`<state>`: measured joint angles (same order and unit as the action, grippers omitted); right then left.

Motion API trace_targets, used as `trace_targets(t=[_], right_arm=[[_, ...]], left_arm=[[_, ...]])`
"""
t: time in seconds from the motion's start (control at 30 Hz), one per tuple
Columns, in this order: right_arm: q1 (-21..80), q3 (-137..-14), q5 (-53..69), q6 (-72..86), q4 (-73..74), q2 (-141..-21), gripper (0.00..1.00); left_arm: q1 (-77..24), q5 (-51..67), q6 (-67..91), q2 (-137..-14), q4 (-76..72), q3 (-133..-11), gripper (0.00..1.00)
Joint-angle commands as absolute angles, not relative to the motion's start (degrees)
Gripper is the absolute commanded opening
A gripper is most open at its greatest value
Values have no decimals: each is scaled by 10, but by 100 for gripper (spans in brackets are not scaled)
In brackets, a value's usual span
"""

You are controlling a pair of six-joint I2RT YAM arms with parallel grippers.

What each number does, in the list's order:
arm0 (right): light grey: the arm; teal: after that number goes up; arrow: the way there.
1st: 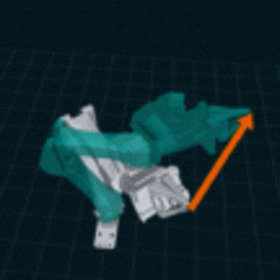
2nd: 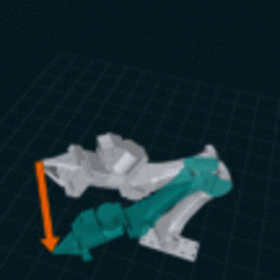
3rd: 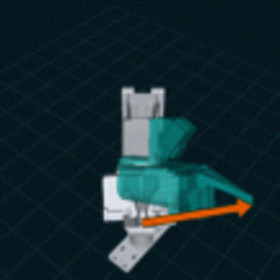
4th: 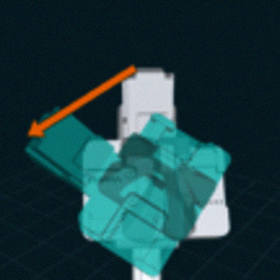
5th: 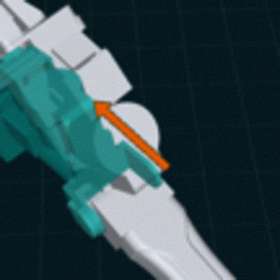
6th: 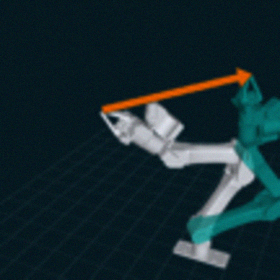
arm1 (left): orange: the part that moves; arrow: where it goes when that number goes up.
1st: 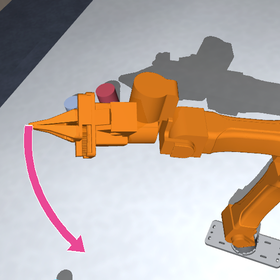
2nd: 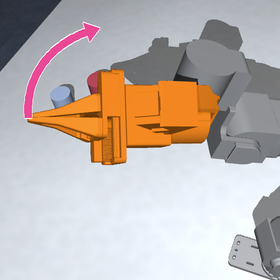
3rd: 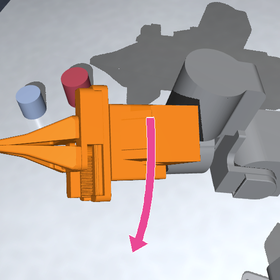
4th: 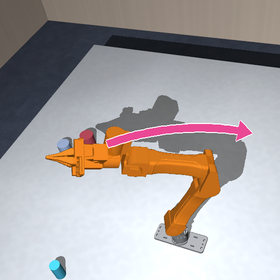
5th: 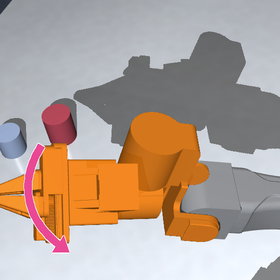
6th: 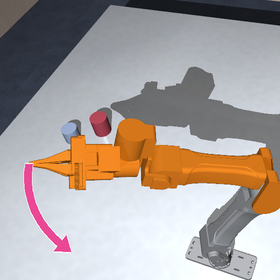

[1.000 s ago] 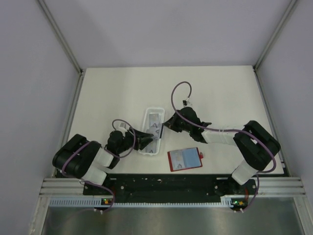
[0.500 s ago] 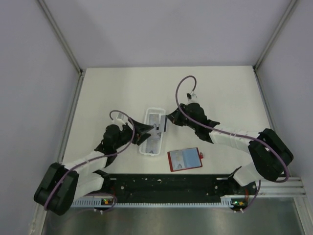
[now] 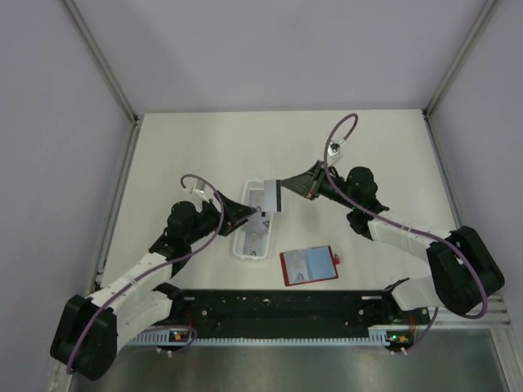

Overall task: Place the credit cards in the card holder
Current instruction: Place the credit card in the storage box, then insert the credit card into the card slot.

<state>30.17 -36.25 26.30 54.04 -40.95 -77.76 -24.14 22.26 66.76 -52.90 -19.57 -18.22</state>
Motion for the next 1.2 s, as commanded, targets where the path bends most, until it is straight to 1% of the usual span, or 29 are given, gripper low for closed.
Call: trace_targets(t=[0.0, 0.17, 0.23, 0.3, 0.57, 0.67, 0.87, 1.17], right_arm=[[300, -365, 441, 626, -613, -775, 0], [300, -351, 487, 742, -798, -808, 0], [300, -348, 493, 765, -836, -812, 0], [300, -345, 493, 770, -843, -809, 0], [306, -344, 488, 729, -760, -761, 0], [310, -345, 483, 715, -735, -747, 0], [316, -344, 475, 688, -694, -735, 0], [316, -338, 452, 647, -622, -708, 0]], left_arm=[[-241, 265, 622, -498, -246, -216, 78], [-241, 287, 626, -461, -300, -211, 78], [-242, 299, 642, -448, -330, -204, 78], [-242, 301, 651, -435, -347, -198, 78], [-256, 301, 641, -410, -358, -208, 77], [-282, 274, 622, -417, -333, -219, 77], [-344, 230, 609, -432, -341, -234, 76], [-365, 196, 592, -408, -319, -236, 74]])
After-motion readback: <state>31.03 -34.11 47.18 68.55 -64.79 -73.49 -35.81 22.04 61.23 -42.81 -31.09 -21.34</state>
